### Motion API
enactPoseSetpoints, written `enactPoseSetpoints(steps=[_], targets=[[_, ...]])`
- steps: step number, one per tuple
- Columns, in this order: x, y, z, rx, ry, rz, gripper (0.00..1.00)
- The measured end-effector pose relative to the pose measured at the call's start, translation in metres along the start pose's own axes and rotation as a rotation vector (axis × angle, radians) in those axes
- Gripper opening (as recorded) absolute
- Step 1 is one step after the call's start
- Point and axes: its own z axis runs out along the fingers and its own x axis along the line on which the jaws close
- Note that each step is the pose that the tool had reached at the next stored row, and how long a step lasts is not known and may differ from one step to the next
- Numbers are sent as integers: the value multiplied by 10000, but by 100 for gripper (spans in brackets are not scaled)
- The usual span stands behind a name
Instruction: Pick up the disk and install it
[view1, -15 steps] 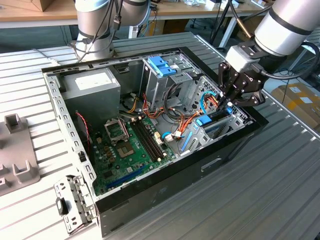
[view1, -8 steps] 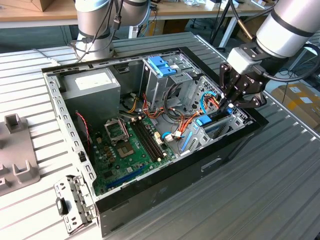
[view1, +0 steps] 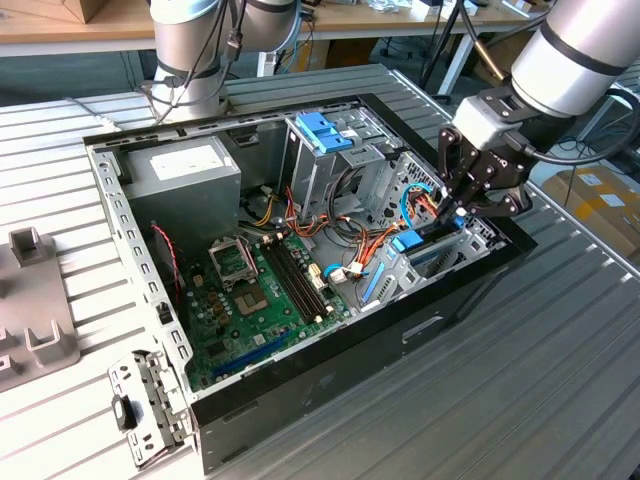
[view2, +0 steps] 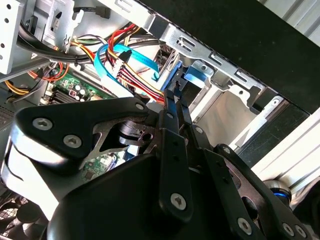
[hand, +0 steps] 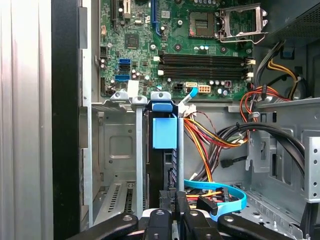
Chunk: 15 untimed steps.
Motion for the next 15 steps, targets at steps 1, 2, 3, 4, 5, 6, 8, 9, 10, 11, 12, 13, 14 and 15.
enactPoseSetpoints(steps=[1,2,3,4,5,6,8,9,10,11,12,13,14,15], targets=[[0,2,2,0,1,1,16],[0,2,3,0,2,0,16],[0,2,6,0,3,1,16],[0,2,12,0,2,1,16],[1,2,21,1,2,1,16],[2,2,29,0,3,1,16],[3,2,35,0,3,1,16],[3,2,37,0,3,1,16],[3,2,39,0,3,1,16],[3,2,41,1,2,0,16],[4,2,44,0,2,1,16],[4,2,47,0,2,1,16],[4,2,49,0,2,1,16],[5,2,51,0,3,2,16]])
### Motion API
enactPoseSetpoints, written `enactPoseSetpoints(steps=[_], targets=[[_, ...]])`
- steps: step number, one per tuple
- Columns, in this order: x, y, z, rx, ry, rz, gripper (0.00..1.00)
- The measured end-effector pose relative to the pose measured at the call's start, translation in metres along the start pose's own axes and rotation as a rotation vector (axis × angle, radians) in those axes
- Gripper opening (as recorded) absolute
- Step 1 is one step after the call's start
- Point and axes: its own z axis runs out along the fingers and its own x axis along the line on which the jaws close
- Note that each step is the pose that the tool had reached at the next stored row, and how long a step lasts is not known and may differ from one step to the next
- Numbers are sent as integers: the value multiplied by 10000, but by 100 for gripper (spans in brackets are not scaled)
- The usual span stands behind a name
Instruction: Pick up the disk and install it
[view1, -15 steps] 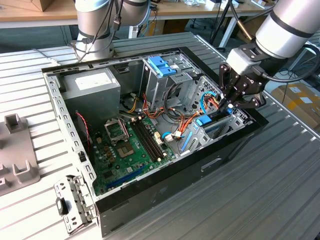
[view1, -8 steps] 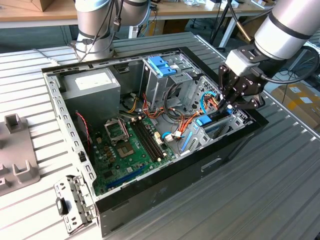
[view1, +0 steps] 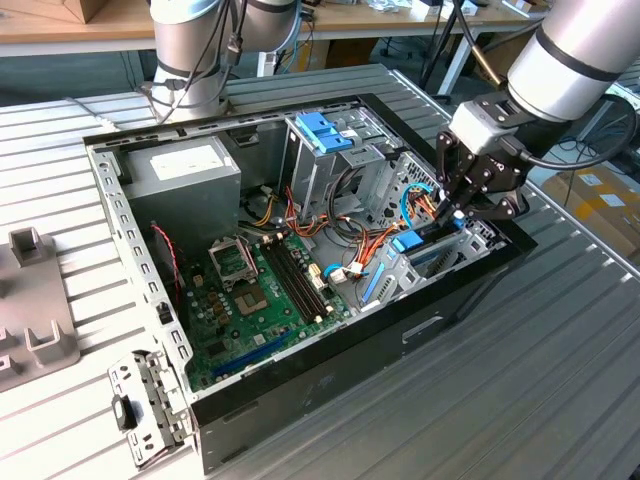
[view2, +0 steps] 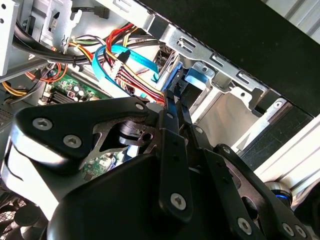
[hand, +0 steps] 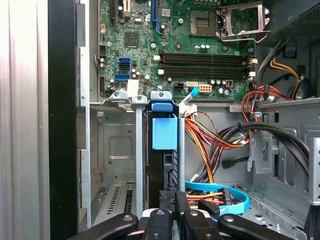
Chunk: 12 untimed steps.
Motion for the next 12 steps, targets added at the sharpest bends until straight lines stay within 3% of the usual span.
enactPoseSetpoints(steps=[6,9,12], targets=[[0,0,4,0,-5,0,18],[0,0,2,0,-1,0,30],[0,0,2,0,3,0,30]])
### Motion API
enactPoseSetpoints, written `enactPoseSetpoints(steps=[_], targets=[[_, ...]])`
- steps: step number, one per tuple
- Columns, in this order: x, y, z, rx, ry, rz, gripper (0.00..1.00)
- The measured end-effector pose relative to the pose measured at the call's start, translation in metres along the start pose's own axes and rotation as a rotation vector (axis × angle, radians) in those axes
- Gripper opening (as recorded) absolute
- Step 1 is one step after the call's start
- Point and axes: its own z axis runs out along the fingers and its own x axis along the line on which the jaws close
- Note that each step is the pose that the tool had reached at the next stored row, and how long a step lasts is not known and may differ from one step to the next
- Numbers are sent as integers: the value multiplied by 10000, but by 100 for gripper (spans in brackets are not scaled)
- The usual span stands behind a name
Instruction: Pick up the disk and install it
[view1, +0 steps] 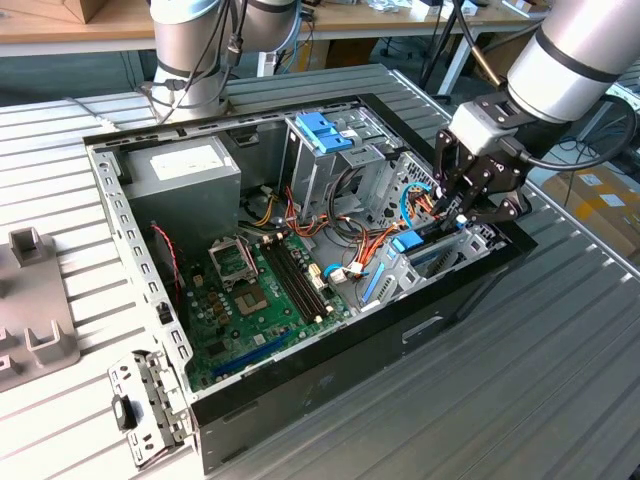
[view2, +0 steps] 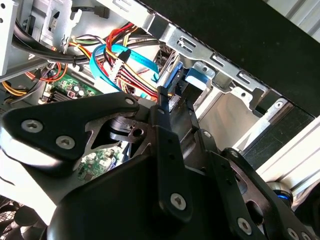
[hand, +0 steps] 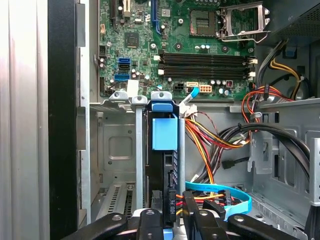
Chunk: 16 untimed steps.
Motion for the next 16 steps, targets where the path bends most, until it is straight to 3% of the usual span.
enactPoseSetpoints(steps=[16], targets=[[-11,-7,-103,-2,-24,0,30]])
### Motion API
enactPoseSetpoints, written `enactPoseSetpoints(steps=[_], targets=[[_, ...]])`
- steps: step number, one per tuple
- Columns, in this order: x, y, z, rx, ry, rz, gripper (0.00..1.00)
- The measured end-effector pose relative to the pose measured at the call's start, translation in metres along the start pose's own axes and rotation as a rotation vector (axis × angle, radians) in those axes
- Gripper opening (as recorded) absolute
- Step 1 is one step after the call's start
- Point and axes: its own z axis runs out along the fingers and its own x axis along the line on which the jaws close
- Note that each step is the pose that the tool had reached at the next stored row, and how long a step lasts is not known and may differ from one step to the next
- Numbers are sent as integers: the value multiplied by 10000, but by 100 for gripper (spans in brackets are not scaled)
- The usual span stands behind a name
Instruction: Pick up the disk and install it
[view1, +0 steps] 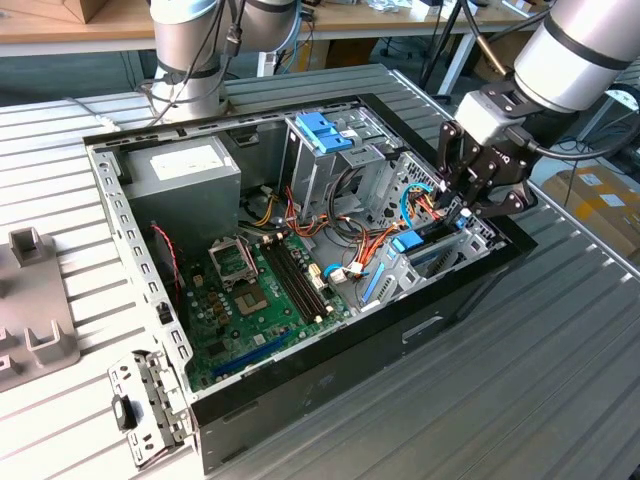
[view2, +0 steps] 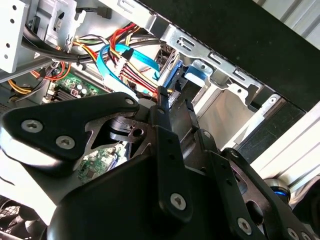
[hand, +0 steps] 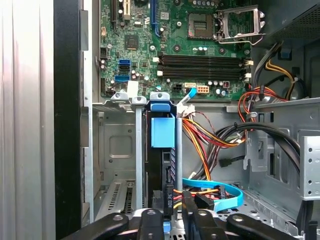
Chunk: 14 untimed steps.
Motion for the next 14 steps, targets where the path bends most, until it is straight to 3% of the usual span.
enactPoseSetpoints(steps=[1,2,3,6,14], targets=[[0,-3,-1,-8,-2,0,29],[1,-27,12,-68,-30,6,16],[1,-41,19,-95,-40,9,11],[3,-63,38,-171,-55,17,11],[7,-65,77,-181,-57,17,11]])
